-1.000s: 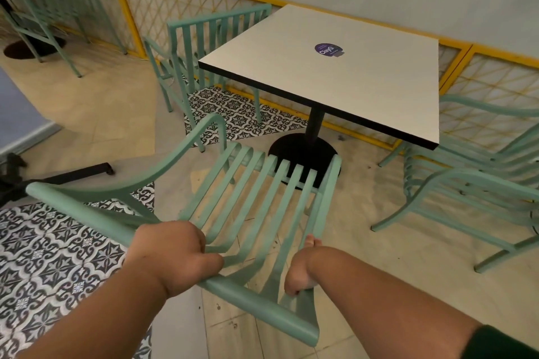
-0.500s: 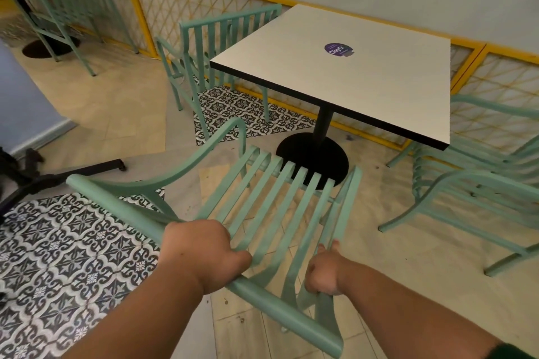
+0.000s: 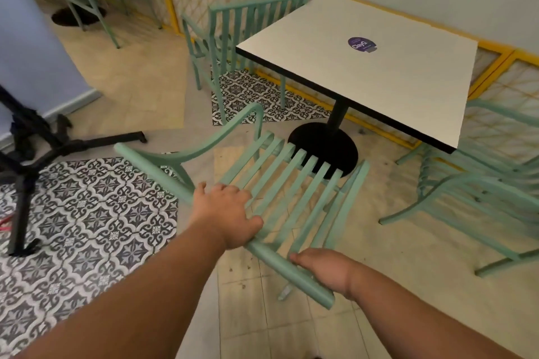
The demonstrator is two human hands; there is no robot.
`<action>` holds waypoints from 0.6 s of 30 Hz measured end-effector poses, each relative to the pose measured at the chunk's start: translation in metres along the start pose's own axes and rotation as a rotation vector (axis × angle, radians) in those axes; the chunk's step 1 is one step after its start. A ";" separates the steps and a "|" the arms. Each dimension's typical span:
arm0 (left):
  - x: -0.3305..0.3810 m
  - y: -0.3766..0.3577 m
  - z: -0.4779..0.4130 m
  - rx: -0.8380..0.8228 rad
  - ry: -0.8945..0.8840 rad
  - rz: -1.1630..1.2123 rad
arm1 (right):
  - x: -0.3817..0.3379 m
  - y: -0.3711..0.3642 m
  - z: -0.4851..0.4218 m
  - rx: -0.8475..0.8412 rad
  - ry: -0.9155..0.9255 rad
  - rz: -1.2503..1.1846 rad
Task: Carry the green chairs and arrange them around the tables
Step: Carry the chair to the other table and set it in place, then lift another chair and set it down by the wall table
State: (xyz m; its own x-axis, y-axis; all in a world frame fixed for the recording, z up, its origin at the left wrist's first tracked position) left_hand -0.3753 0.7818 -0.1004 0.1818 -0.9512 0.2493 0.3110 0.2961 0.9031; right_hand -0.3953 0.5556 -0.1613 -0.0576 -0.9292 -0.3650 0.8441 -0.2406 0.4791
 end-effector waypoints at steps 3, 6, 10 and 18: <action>-0.005 0.005 0.013 -0.032 -0.032 0.135 | -0.026 0.008 0.037 0.109 0.074 0.069; -0.019 0.025 0.049 0.047 0.007 0.396 | -0.058 0.027 0.072 0.214 0.170 0.169; -0.058 0.068 0.097 0.284 0.063 0.384 | -0.108 0.050 0.103 0.421 0.281 0.341; -0.169 0.153 0.130 0.378 0.145 0.269 | -0.227 0.068 0.106 0.671 0.370 0.584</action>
State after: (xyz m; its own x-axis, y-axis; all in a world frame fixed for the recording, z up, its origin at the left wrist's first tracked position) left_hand -0.4796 0.9764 0.0409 0.3457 -0.8156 0.4639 -0.1202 0.4518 0.8840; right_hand -0.3813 0.7208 0.0389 0.5436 -0.8336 -0.0982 0.1996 0.0147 0.9798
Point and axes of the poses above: each hand's wrist, its own z-axis away from the middle knuckle, its own y-axis out of the back of the hand, x = y × z, the point moved 5 cm from there along -z, towards the middle knuckle, and after that the axes turned 13 degrees about z, right-handed, at the moved point
